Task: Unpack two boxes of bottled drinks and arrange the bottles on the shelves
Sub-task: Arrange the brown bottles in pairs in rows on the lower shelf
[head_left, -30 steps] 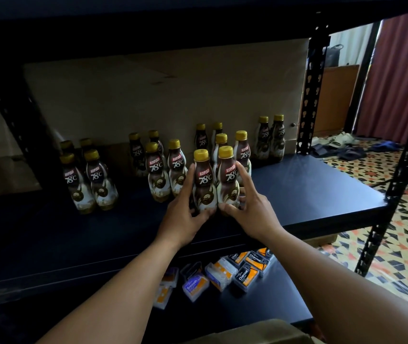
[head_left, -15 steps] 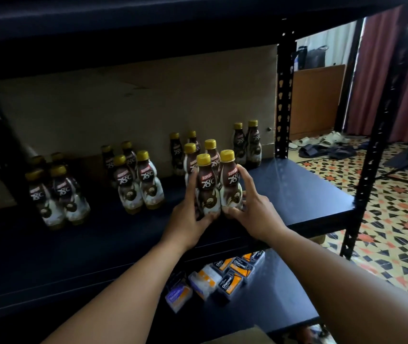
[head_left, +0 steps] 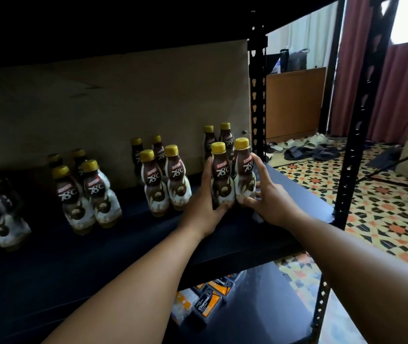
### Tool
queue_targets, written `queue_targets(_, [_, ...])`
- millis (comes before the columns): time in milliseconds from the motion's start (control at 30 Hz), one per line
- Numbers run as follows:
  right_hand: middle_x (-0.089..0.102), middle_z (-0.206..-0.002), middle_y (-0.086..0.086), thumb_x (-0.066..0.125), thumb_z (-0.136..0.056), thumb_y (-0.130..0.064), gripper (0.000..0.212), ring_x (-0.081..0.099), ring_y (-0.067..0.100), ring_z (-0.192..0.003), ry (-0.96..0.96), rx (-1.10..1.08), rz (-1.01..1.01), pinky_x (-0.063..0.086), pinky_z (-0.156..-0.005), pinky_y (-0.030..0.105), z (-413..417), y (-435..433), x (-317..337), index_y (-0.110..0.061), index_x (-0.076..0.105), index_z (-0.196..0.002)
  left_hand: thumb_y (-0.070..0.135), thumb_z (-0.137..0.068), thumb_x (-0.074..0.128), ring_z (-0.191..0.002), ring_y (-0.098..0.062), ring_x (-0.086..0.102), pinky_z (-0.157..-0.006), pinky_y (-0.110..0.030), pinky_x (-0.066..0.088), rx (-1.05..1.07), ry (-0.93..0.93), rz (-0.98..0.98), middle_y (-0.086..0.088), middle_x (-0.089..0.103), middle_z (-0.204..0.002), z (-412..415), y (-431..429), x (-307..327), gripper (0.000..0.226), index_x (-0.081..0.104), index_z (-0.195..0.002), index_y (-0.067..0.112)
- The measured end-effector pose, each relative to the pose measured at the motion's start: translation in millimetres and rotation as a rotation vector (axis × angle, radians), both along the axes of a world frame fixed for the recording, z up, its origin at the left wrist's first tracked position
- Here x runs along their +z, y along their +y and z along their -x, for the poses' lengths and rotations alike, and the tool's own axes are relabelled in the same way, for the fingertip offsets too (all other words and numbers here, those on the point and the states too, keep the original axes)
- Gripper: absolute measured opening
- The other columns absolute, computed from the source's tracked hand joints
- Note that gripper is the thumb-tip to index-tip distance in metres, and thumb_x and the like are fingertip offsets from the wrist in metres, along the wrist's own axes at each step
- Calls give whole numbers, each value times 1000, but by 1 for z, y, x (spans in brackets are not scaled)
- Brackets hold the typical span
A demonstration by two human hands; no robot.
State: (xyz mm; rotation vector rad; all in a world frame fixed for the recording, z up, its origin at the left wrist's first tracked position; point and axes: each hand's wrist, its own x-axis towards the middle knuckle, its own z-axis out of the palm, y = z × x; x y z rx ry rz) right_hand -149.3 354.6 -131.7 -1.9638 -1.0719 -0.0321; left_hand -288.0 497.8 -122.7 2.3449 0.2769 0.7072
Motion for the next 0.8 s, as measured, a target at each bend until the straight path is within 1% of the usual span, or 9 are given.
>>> queue_targets(167, [69, -111, 20, 76, -92, -20, 115, 71, 31, -96, -1, 5, -9, 58, -90, 52, -30, -2, -1, -65, -13, -150, 33, -93, 70, -132, -19, 56, -106, -35, 46, 15, 19, -41, 6, 48, -154, -30, -1, 0, 109, -20, -151, 54])
queue_targets(300, [68, -118, 21, 76, -92, -19, 119, 70, 33, -102, 8, -2, 15, 57, -92, 54, -51, -7, 0, -68, -18, -147, 32, -94, 69, -135, -20, 52, -101, -25, 39, -1, 31, -44, 8, 40, -159, -53, -4, 0, 108, -20, -152, 51])
queue_targets(433, [66, -124, 23, 75, -93, -20, 120, 69, 36, -106, 18, -13, 18, 57, -92, 57, -62, -11, 0, -73, -21, -142, 26, -95, 70, -138, -16, 48, -101, -24, 36, -29, 15, -30, 9, 38, -160, -67, -5, -2, 109, -19, -153, 50])
queue_targets(500, [65, -128, 18, 74, -93, -22, 118, 68, 33, -108, 25, -28, 9, 56, -95, 56, -62, -11, -2, -74, -21, -141, 26, -95, 71, -138, -14, 48, -102, -24, 37, -29, -1, -23, 11, 38, -159, -69, -5, -6, 110, -19, -153, 52])
queue_targets(567, [62, -138, 9, 74, -94, -24, 117, 66, 27, -113, 41, -35, -7, 54, -99, 52, -60, -10, -2, -74, -20, -142, 26, -94, 71, -138, -13, 48, -104, -24, 38, -24, -11, -14, 12, 40, -158, -69, -3, -8, 111, -19, -152, 53])
queue_targets(600, [58, -143, 3, 75, -94, -25, 117, 64, 23, -115, 49, -30, -10, 52, -103, 49, -60, -11, -2, -71, -20, -144, 27, -94, 72, -137, -13, 49, -105, -25, 38, -25, -11, -13, 13, 40, -158, -69, -2, -9, 112, -20, -151, 54])
queue_targets(667, [51, -140, -9, 75, -93, -25, 116, 60, 16, -115, 58, -25, -23, 49, -105, 43, -58, -14, -2, -61, -18, -151, 25, -91, 74, -135, -12, 51, -105, -26, 40, -37, -13, -23, 13, 42, -156, -68, -2, -10, 116, -21, -149, 56])
queue_targets(700, [52, -138, -10, 76, -93, -23, 116, 61, 15, -112, 57, -23, -30, 49, -104, 43, -59, -15, -2, -59, -16, -153, 24, -89, 75, -133, -11, 53, -106, -28, 42, -41, -16, -29, 13, 44, -155, -68, -1, -10, 118, -21, -149, 58])
queue_targets(800, [63, -132, 2, 75, -92, -16, 116, 68, 19, -105, 39, -24, -30, 56, -96, 50, -60, -15, -3, -63, -13, -151, 22, -87, 75, -130, -10, 56, -107, -37, 48, -43, -38, -33, 14, 46, -153, -69, 0, -10, 119, -19, -149, 61])
